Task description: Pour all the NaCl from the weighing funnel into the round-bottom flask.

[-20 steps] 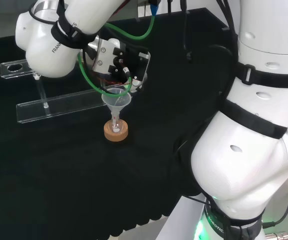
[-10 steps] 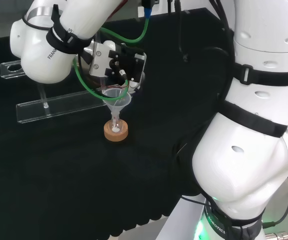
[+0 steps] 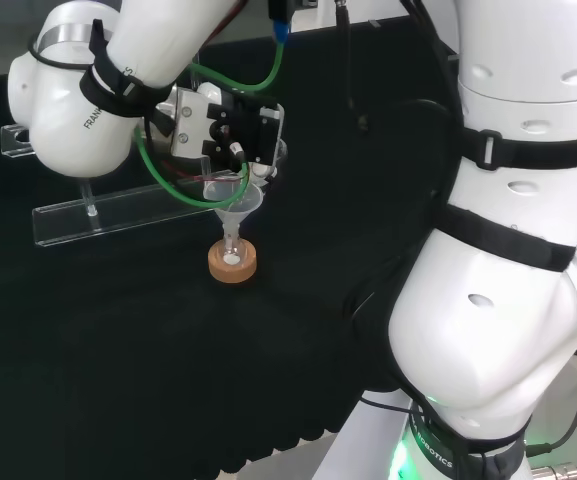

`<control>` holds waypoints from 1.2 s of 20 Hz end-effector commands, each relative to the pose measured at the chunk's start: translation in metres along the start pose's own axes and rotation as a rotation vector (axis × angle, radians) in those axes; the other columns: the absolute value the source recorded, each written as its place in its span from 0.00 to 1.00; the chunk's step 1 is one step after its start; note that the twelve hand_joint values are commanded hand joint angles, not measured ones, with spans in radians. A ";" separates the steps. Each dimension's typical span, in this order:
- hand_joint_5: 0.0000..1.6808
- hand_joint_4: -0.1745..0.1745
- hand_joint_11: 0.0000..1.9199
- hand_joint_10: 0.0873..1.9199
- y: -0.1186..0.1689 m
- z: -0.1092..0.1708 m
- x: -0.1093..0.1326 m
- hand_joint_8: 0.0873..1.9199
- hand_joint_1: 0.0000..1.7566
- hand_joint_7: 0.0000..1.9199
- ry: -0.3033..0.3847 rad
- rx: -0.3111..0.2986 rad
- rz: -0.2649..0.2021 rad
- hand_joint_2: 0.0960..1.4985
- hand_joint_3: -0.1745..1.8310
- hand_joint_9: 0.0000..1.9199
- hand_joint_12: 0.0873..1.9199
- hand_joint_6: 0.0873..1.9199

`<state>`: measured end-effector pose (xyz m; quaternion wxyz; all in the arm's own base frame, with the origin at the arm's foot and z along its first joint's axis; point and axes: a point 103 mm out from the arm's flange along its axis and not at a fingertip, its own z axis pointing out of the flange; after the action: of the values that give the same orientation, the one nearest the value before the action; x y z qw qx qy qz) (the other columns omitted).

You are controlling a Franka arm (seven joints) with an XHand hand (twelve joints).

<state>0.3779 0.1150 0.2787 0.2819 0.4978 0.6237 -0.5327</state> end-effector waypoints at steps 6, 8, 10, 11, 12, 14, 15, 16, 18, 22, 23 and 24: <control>0.71 1.00 0.38 0.14 -0.001 -0.008 -0.002 0.30 0.62 0.29 -0.106 0.029 0.030 0.42 0.42 0.48 0.55 0.40; 0.71 1.00 0.38 0.14 -0.001 -0.010 -0.002 0.30 0.62 0.29 -0.116 0.029 0.031 0.42 0.42 0.48 0.55 0.40; 0.71 1.00 0.38 0.14 -0.002 -0.012 -0.001 0.30 0.62 0.29 -0.125 0.029 0.034 0.42 0.42 0.48 0.55 0.40; 0.71 1.00 0.38 0.14 -0.002 -0.012 -0.001 0.30 0.62 0.29 -0.132 0.029 0.035 0.42 0.42 0.48 0.55 0.40; 0.71 1.00 0.38 0.14 -0.002 -0.013 -0.001 0.30 0.62 0.29 -0.136 0.031 0.036 0.42 0.42 0.48 0.55 0.40; 0.71 1.00 0.38 0.14 -0.002 -0.015 0.000 0.30 0.62 0.29 -0.144 0.031 0.036 0.42 0.42 0.48 0.55 0.40; 0.71 1.00 0.38 0.14 -0.002 -0.016 0.001 0.30 0.62 0.29 -0.147 0.031 0.037 0.42 0.42 0.48 0.55 0.40; 0.71 1.00 0.38 0.14 -0.002 -0.017 0.002 0.30 0.62 0.29 -0.153 0.030 0.038 0.42 0.42 0.48 0.55 0.40; 0.71 1.00 0.38 0.14 -0.003 -0.018 0.002 0.30 0.62 0.29 -0.164 0.032 0.040 0.42 0.42 0.48 0.55 0.40; 0.71 1.00 0.38 0.14 -0.005 -0.022 0.003 0.30 0.62 0.29 -0.178 0.032 0.044 0.42 0.42 0.48 0.55 0.40; 0.71 1.00 0.38 0.14 -0.005 -0.022 0.003 0.30 0.62 0.29 -0.179 0.033 0.044 0.42 0.42 0.48 0.55 0.40; 0.71 1.00 0.38 0.14 -0.005 -0.022 0.003 0.30 0.62 0.29 -0.178 0.033 0.043 0.42 0.42 0.48 0.55 0.40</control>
<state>0.3766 0.1364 0.2836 0.3377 0.4664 0.5787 -0.5775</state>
